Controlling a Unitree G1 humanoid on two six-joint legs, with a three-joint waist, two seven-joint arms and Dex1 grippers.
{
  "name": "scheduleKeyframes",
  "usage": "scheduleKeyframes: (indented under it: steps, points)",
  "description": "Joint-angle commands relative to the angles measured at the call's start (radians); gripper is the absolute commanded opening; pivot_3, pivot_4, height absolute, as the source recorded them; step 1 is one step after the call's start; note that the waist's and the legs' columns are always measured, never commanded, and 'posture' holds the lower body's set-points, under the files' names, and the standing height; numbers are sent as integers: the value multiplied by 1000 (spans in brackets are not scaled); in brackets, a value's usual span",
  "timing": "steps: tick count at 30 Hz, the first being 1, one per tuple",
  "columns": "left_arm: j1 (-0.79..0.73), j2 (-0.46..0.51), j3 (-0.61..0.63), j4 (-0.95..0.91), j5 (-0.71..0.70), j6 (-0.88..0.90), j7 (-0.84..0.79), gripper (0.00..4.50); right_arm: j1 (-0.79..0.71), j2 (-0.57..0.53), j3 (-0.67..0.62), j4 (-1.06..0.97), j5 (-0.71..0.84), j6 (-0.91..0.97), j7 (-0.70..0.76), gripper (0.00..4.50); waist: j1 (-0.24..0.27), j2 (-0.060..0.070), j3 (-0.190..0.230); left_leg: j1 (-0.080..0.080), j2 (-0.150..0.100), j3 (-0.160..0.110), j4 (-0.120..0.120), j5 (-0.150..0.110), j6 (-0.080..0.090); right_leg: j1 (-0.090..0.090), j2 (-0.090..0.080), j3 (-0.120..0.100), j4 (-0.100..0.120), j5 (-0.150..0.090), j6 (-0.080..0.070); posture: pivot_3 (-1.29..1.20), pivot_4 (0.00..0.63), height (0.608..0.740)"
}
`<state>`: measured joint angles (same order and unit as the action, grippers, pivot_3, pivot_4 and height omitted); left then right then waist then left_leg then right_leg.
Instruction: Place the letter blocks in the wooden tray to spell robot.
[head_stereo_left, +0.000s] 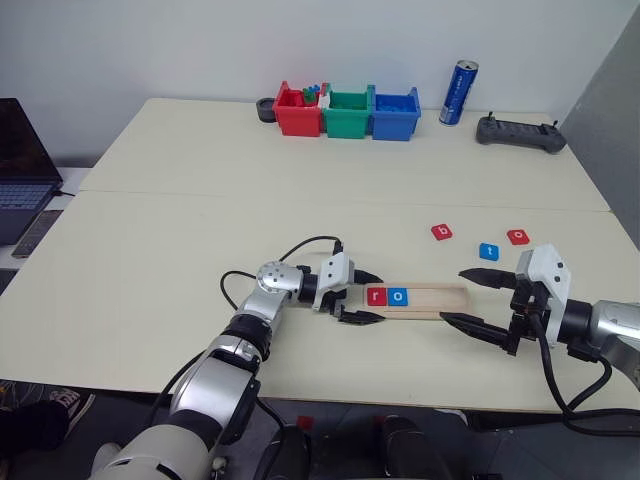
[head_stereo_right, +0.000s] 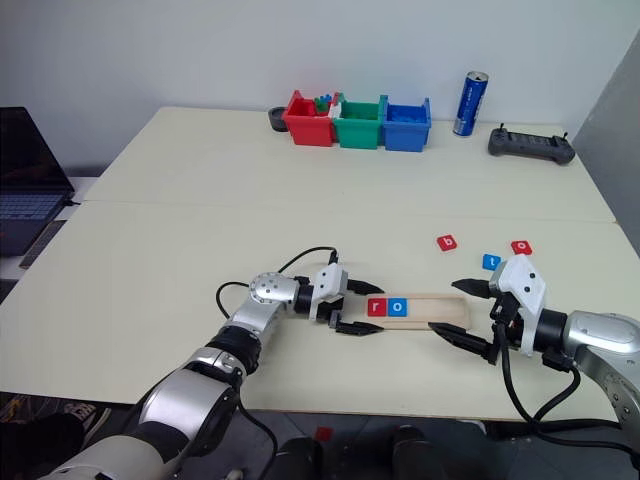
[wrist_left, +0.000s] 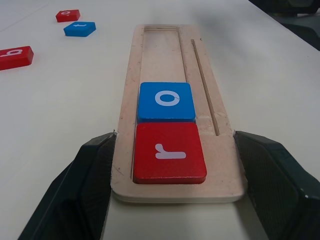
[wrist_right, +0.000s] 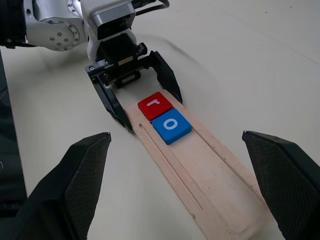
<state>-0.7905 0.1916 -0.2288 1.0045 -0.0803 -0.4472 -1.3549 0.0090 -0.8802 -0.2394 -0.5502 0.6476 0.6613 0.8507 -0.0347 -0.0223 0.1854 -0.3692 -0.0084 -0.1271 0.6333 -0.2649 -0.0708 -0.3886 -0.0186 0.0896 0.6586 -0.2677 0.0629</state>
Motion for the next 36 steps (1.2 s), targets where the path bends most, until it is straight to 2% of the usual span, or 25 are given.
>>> scheduleKeyframes:
  steps: [1,9,27,30,36]
  points:
    - [18,38,19,-7,1,-16,-28,3378,-21,-2,-25,-23,13,-7,-3,4500,-1,0,0,0,0,0,0,0,0,0,0,0,0,0,0,0,150,740]
    - [17,58,29,-1,5,-23,-45,3378,-29,-8,-15,-8,5,-13,9,4500,-1,0,0,0,0,0,0,0,0,0,0,0,0,0,0,0,150,740]
    - [-10,40,29,34,20,-30,-56,3378,-16,-6,-24,-9,-3,-15,5,4500,1,0,0,0,0,0,0,0,0,0,0,0,1,0,0,0,150,740]
    - [-12,40,31,37,19,-25,-61,4419,-16,-5,-22,-8,-6,-17,4,4500,1,0,0,0,0,0,1,0,0,0,0,0,1,0,0,0,150,740]
    - [-8,46,42,18,5,-2,-80,4466,-20,-1,-14,-9,-7,-17,0,4500,0,0,0,0,0,0,1,0,0,0,0,0,1,0,0,0,150,740]
